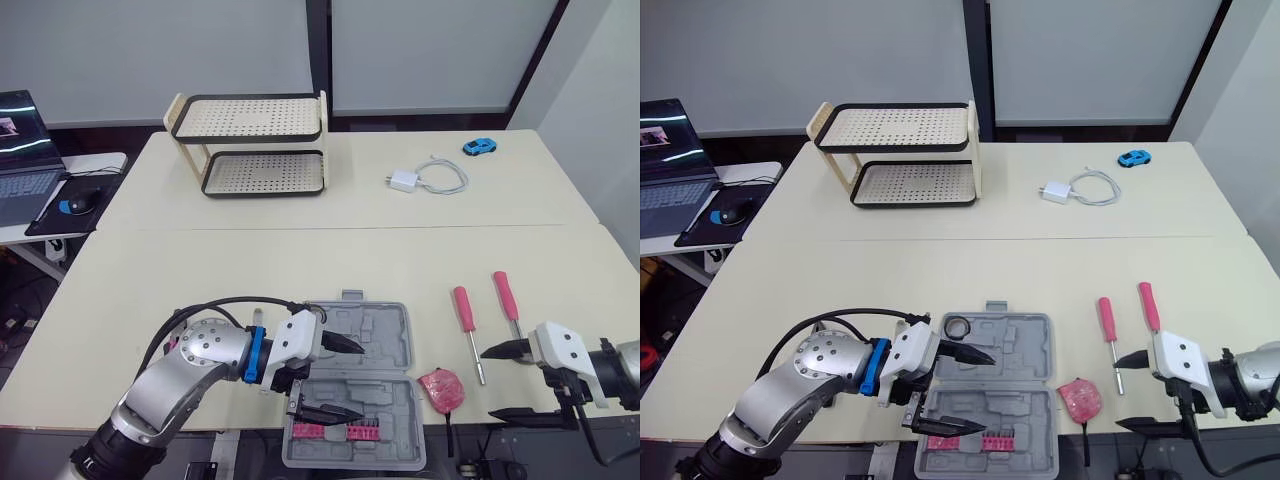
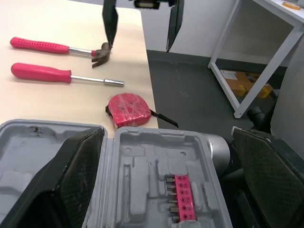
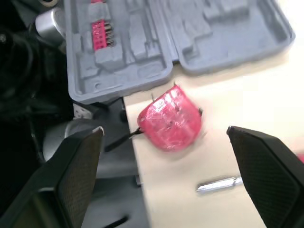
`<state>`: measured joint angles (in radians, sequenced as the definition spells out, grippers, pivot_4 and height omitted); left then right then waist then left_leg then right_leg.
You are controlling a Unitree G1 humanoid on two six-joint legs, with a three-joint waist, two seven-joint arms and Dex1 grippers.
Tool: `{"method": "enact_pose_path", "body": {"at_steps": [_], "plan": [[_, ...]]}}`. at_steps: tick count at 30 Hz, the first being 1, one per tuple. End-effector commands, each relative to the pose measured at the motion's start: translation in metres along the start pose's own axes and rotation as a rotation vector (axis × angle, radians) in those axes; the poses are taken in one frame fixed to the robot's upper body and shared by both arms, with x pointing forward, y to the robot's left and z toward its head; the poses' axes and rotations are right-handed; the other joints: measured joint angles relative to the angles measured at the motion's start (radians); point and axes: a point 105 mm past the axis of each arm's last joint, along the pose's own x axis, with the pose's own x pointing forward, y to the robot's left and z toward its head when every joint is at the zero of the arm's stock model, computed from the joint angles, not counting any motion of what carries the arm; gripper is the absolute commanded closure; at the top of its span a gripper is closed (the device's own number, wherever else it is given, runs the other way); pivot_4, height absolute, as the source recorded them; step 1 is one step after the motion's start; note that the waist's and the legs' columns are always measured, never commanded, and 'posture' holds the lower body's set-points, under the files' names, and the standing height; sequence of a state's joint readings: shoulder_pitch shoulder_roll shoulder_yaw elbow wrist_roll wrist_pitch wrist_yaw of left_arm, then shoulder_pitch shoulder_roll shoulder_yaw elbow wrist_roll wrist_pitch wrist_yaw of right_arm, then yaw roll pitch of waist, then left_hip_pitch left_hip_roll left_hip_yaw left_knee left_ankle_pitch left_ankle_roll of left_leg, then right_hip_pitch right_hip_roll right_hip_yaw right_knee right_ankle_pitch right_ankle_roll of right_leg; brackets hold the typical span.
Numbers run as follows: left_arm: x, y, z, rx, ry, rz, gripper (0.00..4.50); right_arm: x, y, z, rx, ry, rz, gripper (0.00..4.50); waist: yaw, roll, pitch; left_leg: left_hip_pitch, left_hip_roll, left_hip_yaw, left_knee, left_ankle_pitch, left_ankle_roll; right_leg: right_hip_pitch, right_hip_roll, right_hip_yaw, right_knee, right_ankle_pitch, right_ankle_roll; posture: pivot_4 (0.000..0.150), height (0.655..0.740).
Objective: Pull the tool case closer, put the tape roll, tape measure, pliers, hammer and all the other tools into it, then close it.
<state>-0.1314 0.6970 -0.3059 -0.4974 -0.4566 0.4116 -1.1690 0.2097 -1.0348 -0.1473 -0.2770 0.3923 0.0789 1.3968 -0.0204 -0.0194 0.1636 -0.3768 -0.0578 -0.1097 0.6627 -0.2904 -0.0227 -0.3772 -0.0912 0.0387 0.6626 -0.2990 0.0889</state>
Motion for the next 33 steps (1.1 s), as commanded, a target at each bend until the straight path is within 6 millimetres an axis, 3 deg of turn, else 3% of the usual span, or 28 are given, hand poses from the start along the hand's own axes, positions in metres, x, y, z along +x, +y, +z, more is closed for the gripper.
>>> {"method": "enact_pose_path", "body": {"at_steps": [1,5,16,28,33], "plan": [[0.004,-0.003,0.005,0.106,-0.032,-0.013,0.00,0.003,-0.003,-0.002,-0.163,-0.018,0.077,0.04,-0.003,0.001,0.000,0.000,0.000,0.000,0.000,0.000,0.000,0.000,0.000,0.000,0.000,0.000,0.000,0.150,0.7400],[0.006,-0.005,0.003,0.194,-0.041,-0.008,0.00,0.014,-0.007,-0.008,-0.245,-0.027,0.138,0.04,-0.003,0.001,0.000,0.004,0.000,0.000,0.000,0.000,0.000,0.004,0.000,0.000,-0.001,0.000,0.000,0.150,0.7400],[0.006,-0.011,0.006,0.185,-0.056,-0.001,0.00,0.044,-0.017,-0.025,-0.268,0.008,0.163,0.04,-0.003,0.001,0.000,0.004,-0.001,0.000,0.000,0.000,0.000,0.004,0.000,0.001,0.000,0.000,-0.001,0.150,0.7400],[0.005,-0.011,0.009,0.164,-0.042,0.011,0.00,0.056,-0.031,-0.033,-0.294,0.046,0.188,0.04,-0.005,0.001,0.000,0.005,-0.001,0.000,0.000,0.000,0.000,0.004,0.000,0.002,0.000,0.000,-0.001,0.150,0.7400],[0.004,-0.010,0.011,0.158,-0.035,0.018,0.00,0.060,-0.028,-0.037,-0.314,0.072,0.244,0.04,-0.005,0.001,0.000,0.005,-0.001,0.000,0.000,0.000,0.000,0.004,0.000,0.001,0.000,0.000,-0.001,0.150,0.7400]]}}
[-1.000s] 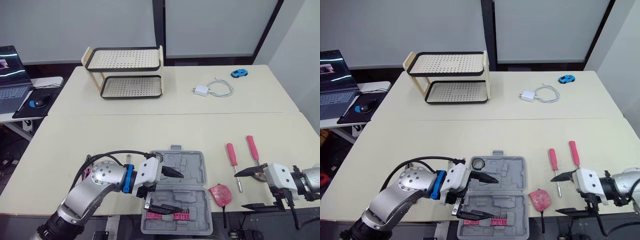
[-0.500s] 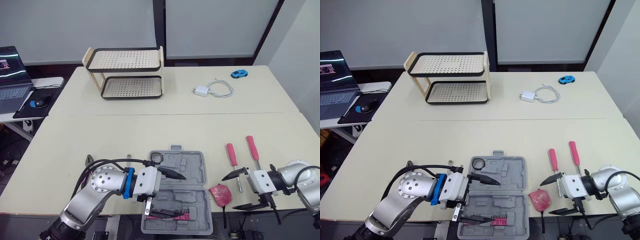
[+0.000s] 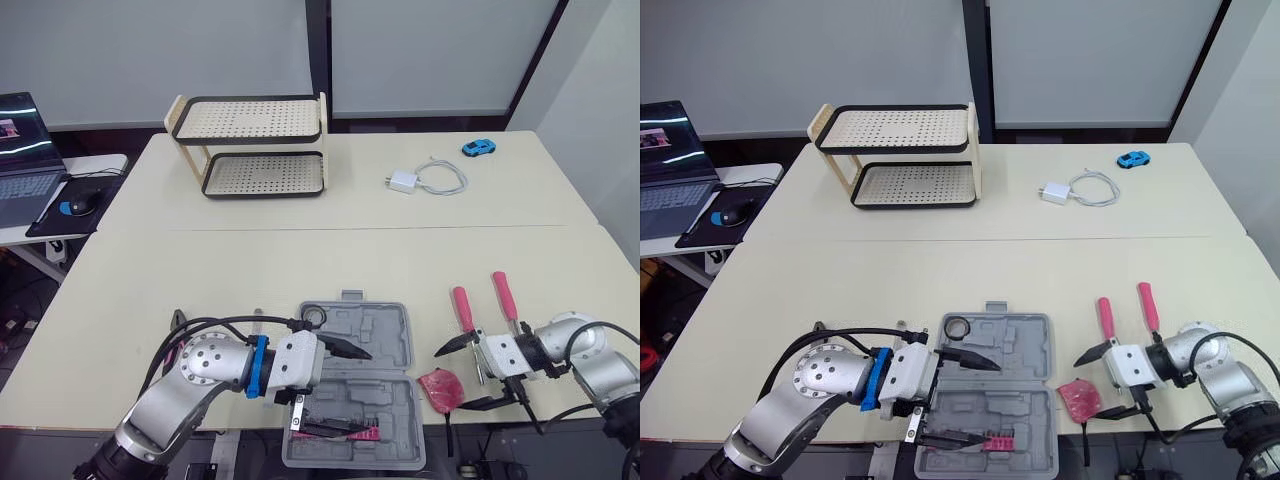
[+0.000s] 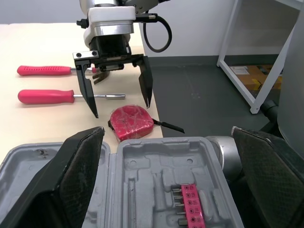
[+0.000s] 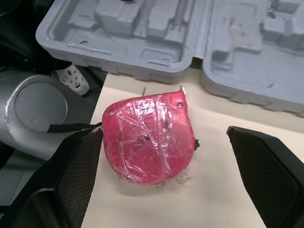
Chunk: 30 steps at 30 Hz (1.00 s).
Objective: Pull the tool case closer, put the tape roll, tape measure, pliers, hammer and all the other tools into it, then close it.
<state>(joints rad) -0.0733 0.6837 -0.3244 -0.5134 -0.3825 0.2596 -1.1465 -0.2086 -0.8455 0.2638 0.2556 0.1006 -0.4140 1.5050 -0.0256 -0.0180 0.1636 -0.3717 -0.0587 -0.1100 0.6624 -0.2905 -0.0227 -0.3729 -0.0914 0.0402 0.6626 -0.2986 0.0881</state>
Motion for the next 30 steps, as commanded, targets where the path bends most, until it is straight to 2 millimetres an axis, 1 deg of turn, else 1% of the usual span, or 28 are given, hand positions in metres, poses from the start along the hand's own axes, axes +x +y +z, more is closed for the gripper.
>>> {"method": "enact_pose_path", "body": {"at_steps": [1,10,21,24,26,27,30], "plan": [[-0.001,-0.001,0.012,0.039,-0.016,-0.005,0.00,0.001,0.000,0.002,-0.031,0.000,0.028,0.04,0.000,0.000,0.000,0.000,0.000,0.000,0.000,0.000,0.000,0.000,0.000,0.000,0.000,0.000,0.000,0.150,0.7400],[-0.001,-0.005,0.015,0.029,-0.010,-0.013,0.00,0.010,0.000,0.000,-0.073,0.008,0.063,0.04,0.000,0.000,0.000,0.000,0.000,0.000,0.000,0.000,0.000,0.000,0.000,0.000,0.000,0.000,0.000,0.150,0.7400],[-0.003,-0.005,0.012,0.035,0.010,-0.013,0.00,0.020,-0.006,0.000,-0.089,0.003,0.079,0.04,0.000,0.000,0.000,0.001,0.000,0.000,0.000,0.000,0.000,0.000,0.000,0.000,0.000,0.000,0.000,0.150,0.7400],[-0.003,-0.005,0.012,0.031,0.012,-0.012,0.00,0.020,-0.006,0.000,-0.089,0.004,0.084,0.63,0.000,0.000,0.000,0.000,0.000,0.000,0.000,0.000,0.000,0.000,0.000,0.001,0.000,0.000,0.000,0.150,0.7400],[-0.003,-0.005,0.011,0.030,0.012,-0.011,0.00,0.020,-0.006,0.000,-0.089,0.005,0.085,1.23,0.000,0.000,0.000,0.001,0.000,0.000,0.000,0.000,0.000,0.000,0.000,0.001,0.000,0.000,0.000,0.150,0.7400],[-0.003,-0.005,0.011,0.030,0.012,-0.010,0.00,0.020,-0.007,0.000,-0.089,0.006,0.085,1.35,0.000,0.000,0.000,0.001,0.000,0.000,0.000,0.000,0.000,0.000,0.000,0.000,0.000,0.000,0.000,0.150,0.7400],[-0.003,-0.003,0.012,0.032,0.011,-0.005,0.00,0.020,-0.008,0.000,-0.083,0.006,0.077,1.35,0.000,0.000,0.000,0.001,0.000,0.000,0.000,0.000,0.000,0.000,0.000,0.000,0.000,0.000,0.000,0.150,0.7400]]}}
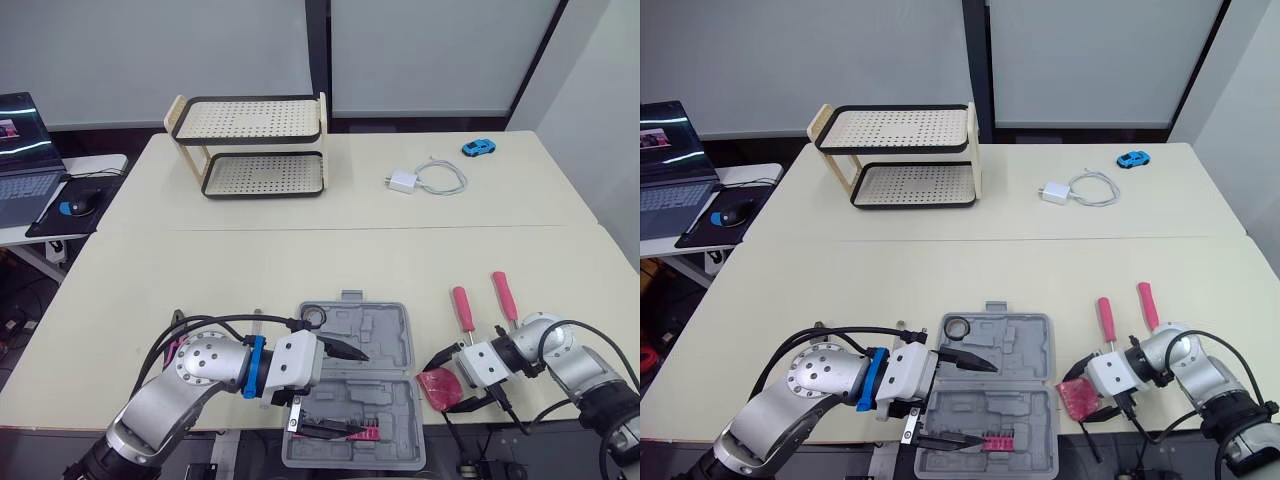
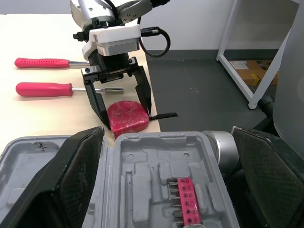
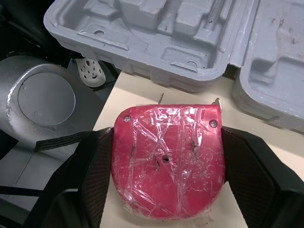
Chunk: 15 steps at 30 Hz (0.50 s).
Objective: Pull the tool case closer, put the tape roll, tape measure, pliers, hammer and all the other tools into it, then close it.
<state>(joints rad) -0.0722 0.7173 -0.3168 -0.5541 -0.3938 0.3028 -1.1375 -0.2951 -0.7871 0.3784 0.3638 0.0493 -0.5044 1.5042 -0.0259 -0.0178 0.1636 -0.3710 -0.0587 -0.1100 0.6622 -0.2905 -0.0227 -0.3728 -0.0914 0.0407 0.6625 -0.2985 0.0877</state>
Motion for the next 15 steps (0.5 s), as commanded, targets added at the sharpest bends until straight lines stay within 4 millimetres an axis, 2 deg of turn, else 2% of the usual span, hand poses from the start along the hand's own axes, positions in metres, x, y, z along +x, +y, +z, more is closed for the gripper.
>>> {"method": "enact_pose_path", "body": {"at_steps": [1,6,15], "plan": [[0.000,0.000,0.011,0.041,-0.020,0.002,0.00,-0.004,-0.004,0.002,-0.013,0.004,-0.012,1.35,0.000,0.000,0.000,0.000,0.000,0.000,0.000,0.000,0.000,0.000,0.000,0.000,0.000,0.000,0.000,0.150,0.7400],[-0.001,0.002,0.011,0.046,-0.020,0.007,0.00,-0.012,-0.006,0.004,0.020,-0.002,-0.062,1.35,0.000,0.000,0.000,0.000,0.000,0.000,0.000,0.000,0.000,0.000,0.000,0.000,0.000,0.000,0.000,0.150,0.7400],[-0.002,0.008,0.018,0.035,-0.044,0.047,0.00,-0.028,-0.006,0.026,0.127,-0.018,-0.178,1.35,0.003,0.000,0.000,0.000,0.000,0.000,0.000,0.000,0.000,0.000,0.000,0.000,0.000,0.000,0.000,0.150,0.7400]]}}
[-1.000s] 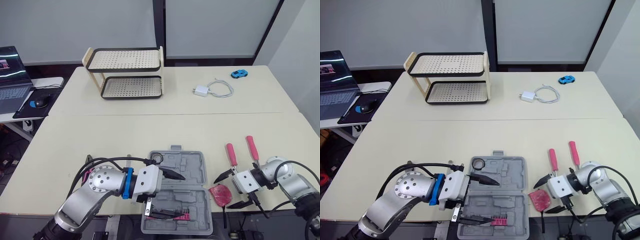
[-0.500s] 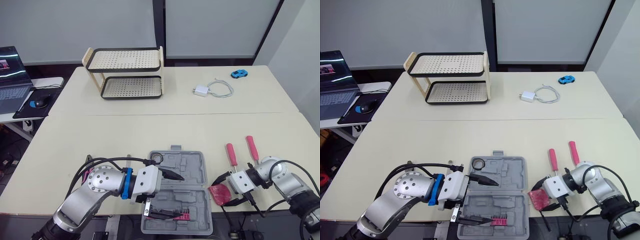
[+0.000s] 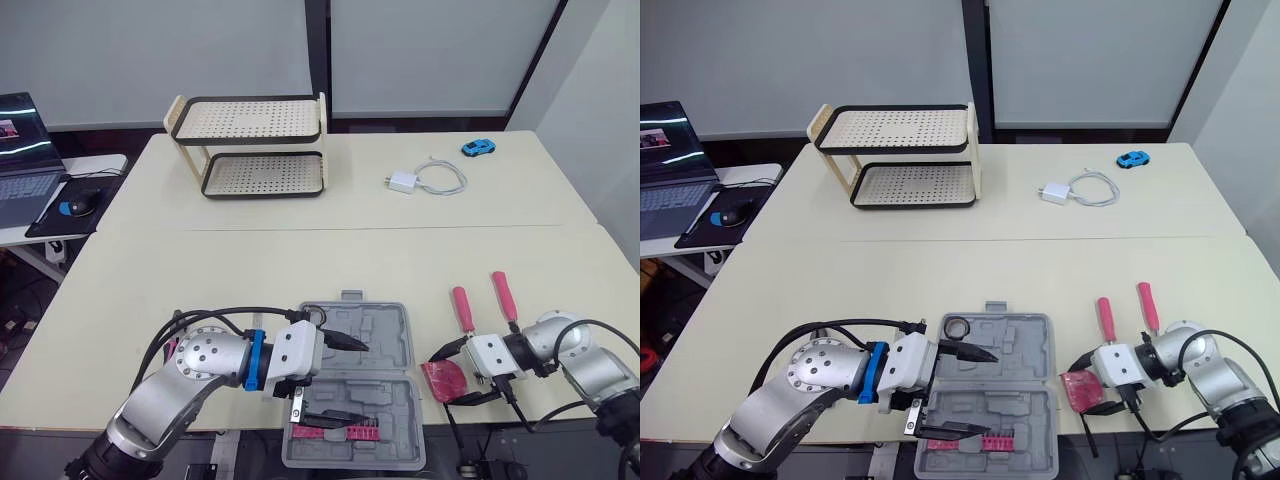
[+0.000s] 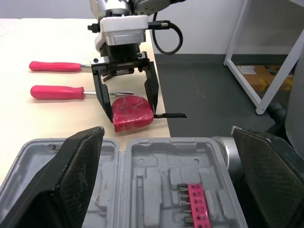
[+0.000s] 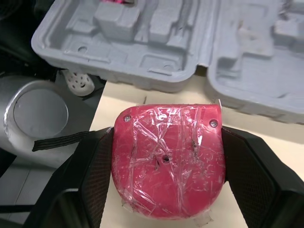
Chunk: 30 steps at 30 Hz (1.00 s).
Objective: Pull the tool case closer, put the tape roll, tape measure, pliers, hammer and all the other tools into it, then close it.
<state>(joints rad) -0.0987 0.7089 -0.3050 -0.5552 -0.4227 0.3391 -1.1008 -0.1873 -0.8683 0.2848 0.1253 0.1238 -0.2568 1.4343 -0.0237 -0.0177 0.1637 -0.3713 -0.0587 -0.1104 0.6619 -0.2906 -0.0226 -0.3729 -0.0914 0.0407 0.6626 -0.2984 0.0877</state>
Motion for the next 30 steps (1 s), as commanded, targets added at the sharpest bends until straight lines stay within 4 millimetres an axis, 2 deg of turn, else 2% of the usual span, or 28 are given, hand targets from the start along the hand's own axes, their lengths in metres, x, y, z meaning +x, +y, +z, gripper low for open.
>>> {"method": "enact_pose_path", "body": {"at_steps": [1,10,14,17,23,26,30], "plan": [[-0.001,0.000,0.013,0.042,-0.034,0.018,0.00,-0.010,-0.007,0.016,0.024,-0.012,-0.085,1.35,0.001,0.000,0.000,0.000,0.000,0.000,0.000,0.000,0.000,0.000,0.000,0.000,0.000,0.000,0.000,0.150,0.7400],[-0.009,0.001,0.026,0.032,-0.163,0.119,0.00,-0.020,-0.021,0.034,0.037,0.081,-0.263,1.35,0.002,0.000,0.000,-0.001,0.000,0.000,0.000,0.000,0.000,-0.001,0.000,0.000,-0.001,0.000,0.000,0.150,0.7400],[-0.015,0.001,0.021,0.003,-0.114,0.167,0.00,-0.027,-0.030,0.041,0.084,0.120,-0.370,1.35,0.005,0.000,0.000,-0.002,0.000,0.000,0.000,0.000,0.000,-0.001,0.000,0.000,-0.001,0.000,0.000,0.150,0.7400],[-0.028,0.006,0.007,-0.045,-0.078,0.209,0.00,-0.027,-0.039,0.056,0.107,0.116,-0.430,1.35,0.005,0.000,0.000,-0.002,0.000,0.000,0.000,0.000,0.000,-0.001,0.000,0.000,-0.001,0.000,0.000,0.150,0.7400],[-0.043,0.006,0.000,-0.078,-0.056,0.260,0.00,-0.015,-0.034,0.077,0.125,0.182,-0.383,1.35,0.007,0.000,0.000,-0.004,0.000,-0.001,0.000,0.000,0.000,-0.002,0.000,-0.001,-0.002,0.000,0.000,0.150,0.7400],[-0.048,0.013,0.003,-0.113,-0.102,0.323,0.00,-0.009,-0.036,0.079,0.150,0.225,-0.363,1.35,0.007,0.000,0.000,-0.004,0.000,-0.001,0.000,0.000,0.000,-0.003,-0.001,-0.001,-0.003,0.000,0.000,0.150,0.7400],[-0.048,0.012,-0.004,-0.108,-0.078,0.351,0.00,-0.003,-0.039,0.078,0.193,0.275,-0.336,1.35,0.010,0.000,0.000,-0.008,0.000,-0.001,0.000,0.000,0.000,-0.007,-0.001,-0.002,-0.003,0.000,-0.001,0.150,0.7400]]}}
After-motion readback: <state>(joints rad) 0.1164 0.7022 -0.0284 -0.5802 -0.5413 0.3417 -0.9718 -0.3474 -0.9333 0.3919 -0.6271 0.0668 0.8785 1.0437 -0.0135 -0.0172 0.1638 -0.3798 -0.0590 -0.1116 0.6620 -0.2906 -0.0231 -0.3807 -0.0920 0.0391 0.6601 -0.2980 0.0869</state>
